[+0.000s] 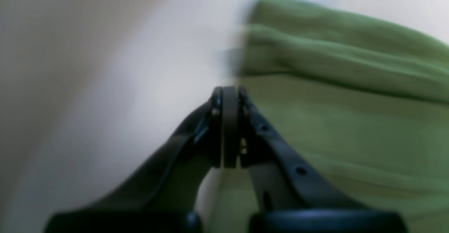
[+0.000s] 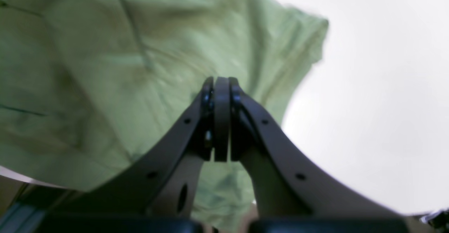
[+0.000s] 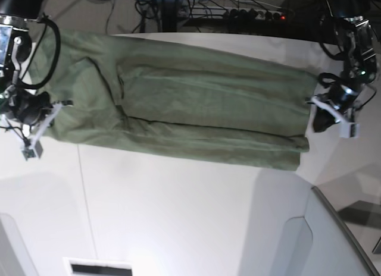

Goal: Layout the t-shirt on the table in an organized manner, then fold the t-shirt properly
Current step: 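Move both grippers over the folded shirt to new grasp points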

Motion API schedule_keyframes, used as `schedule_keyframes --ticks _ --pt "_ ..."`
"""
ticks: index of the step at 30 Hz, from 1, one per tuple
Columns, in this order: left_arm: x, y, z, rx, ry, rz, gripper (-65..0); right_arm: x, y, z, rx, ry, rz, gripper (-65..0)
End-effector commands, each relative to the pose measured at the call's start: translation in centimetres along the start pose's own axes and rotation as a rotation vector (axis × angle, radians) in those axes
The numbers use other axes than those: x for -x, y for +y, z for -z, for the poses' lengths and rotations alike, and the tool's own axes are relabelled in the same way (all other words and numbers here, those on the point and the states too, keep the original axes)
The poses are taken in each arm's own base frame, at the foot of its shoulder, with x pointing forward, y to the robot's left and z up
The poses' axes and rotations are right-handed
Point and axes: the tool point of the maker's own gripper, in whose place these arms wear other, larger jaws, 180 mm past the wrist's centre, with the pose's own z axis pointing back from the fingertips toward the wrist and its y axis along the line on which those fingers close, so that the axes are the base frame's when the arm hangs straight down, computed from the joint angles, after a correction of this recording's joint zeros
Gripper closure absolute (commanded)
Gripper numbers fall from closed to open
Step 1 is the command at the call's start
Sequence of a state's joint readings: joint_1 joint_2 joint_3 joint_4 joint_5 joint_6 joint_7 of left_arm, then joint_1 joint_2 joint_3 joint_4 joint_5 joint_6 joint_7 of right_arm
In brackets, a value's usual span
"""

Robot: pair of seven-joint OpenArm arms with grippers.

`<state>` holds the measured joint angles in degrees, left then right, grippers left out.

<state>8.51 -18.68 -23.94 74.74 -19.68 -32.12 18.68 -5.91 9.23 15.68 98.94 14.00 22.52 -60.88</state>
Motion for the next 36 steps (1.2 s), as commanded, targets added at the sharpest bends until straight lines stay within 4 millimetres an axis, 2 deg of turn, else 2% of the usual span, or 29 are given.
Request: schedule_keyframes --ticks 1,3,5,8,11,12,14,16,18,20,22,24,26,28,30,32,34,36 --pt "-2.2 -1.0 0.1 0.034 -0.059 0.034 0.0 -0.9 0.3 -0.2 -0.009 -0.033 -0.003 0.0" --pt "-3.0 -3.7 0.9 0.095 -0.085 0.044 0.0 -0.8 0.8 0.0 -0.021 -0.032 0.008 0.0" --pt "-4.6 -4.5 1.9 0.106 -0.124 0.029 0.0 -0.3 1.0 0.1 -0.024 -0.021 0.01 0.0" --pt "-5.5 -3.2 2.8 0.077 -0.15 -0.023 0.0 0.8 0.9 0.6 -0.028 0.011 0.02 0.0" --pt "-6.0 -1.8 2.8 0.037 -0.174 -0.07 0.0 2.3 0.9 1.4 -0.039 0.059 0.036 0.0" --pt "-6.4 -1.4 2.7 0.025 -0.186 -0.078 -2.5 2.8 0.9 1.7 -0.042 0.074 0.041 0.0" --pt "-6.7 -0.5 2.5 0.006 -0.196 -0.089 -21.2 3.6 1.1 2.2 -0.053 0.103 0.047 0.0" --pt "-6.8 -0.3 2.8 0.001 -0.195 -0.089 -31.9 4.1 1.6 2.3 -0.064 0.119 0.035 0.0" --pt "-7.0 -0.1 3.1 -0.001 -0.196 -0.094 -34.9 3.9 4.1 2.7 -0.111 0.125 -0.035 0.0" --pt "-6.9 0.2 2.8 -0.008 -0.197 -0.096 -31.8 3.0 6.9 3.1 -0.161 0.121 -0.115 0.0" --pt "-5.7 0.4 2.2 -0.017 -0.178 -0.094 -19.9 1.8 9.6 3.3 -0.207 0.106 -0.187 0.0" --pt "-3.8 2.4 0.4 -0.072 -0.152 -0.108 0.0 0.1 12.3 3.2 -0.251 0.078 -0.276 0.0" --pt "-1.6 4.8 -1.5 -0.141 -0.125 -0.144 0.0 -1.6 15.2 3.1 -0.293 0.049 -0.374 0.0" --pt "0.9 7.8 -4.3 -0.229 -0.095 -0.183 0.0 -3.9 18.9 2.7 -0.346 0.002 -0.458 0.0" --pt "2.2 10.0 -6.8 -0.297 -0.078 -0.193 0.0 -5.3 22.0 3.0 -0.393 -0.002 -0.509 0.0" --pt "3.3 11.0 -8.6 -0.335 -0.059 -0.193 0.0 -6.4 25.1 4.0 -0.439 0.02 -0.542 0.0" --pt "3.8 11.2 -9.7 -0.348 -0.044 -0.177 0.0 -7.1 28.6 4.9 -0.498 0.03 -0.55 0.0" --pt "3.6 10.9 -10.2 -0.345 -0.041 -0.151 0.0 -7.8 30.5 5.6 -0.529 0.02 -0.558 0.0"
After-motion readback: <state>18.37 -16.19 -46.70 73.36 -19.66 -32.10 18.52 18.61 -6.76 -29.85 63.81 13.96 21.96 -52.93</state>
